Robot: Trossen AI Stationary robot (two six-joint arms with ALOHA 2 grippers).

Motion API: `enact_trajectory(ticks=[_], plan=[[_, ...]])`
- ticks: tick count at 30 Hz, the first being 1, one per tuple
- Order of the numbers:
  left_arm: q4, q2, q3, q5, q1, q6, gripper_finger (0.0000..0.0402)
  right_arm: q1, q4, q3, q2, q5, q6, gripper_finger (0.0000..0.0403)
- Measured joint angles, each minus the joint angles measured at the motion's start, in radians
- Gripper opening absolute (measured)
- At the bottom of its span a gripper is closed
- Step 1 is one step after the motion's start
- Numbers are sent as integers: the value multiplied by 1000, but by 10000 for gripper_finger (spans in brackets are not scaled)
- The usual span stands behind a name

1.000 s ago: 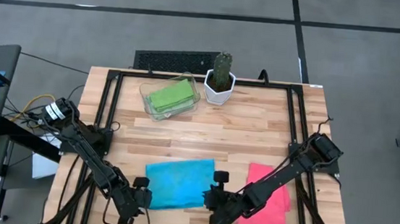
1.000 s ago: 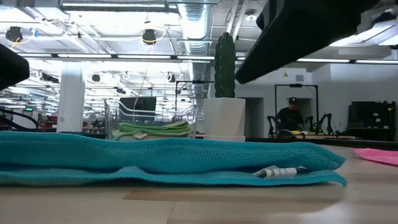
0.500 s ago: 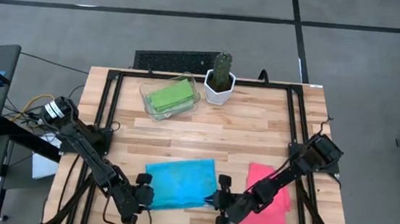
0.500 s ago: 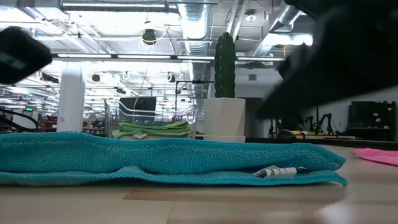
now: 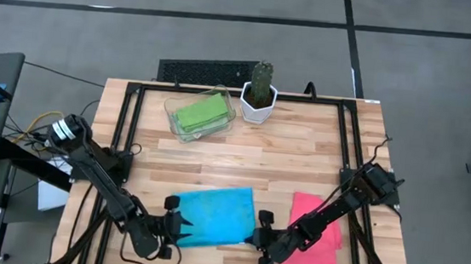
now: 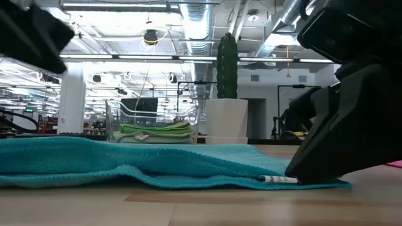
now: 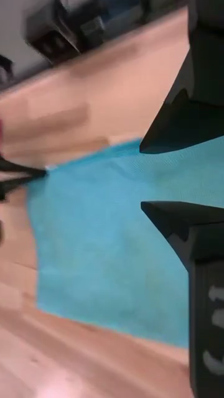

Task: Fold microfiber towels
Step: Fold the blue microfiber towel

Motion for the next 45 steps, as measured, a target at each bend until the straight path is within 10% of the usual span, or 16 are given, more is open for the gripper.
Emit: enact_trajectory(ticks=[18, 27, 45], plan=[[126, 225, -1, 16, -63, -168, 3, -1, -2, -1, 3, -2, -16, 24], [124, 226, -1, 2, -68, -175, 1, -26, 386, -3, -37, 76, -364, 19], [147, 226, -1, -56, -68, -163, 0, -134, 566, 185, 307, -288, -227, 17]])
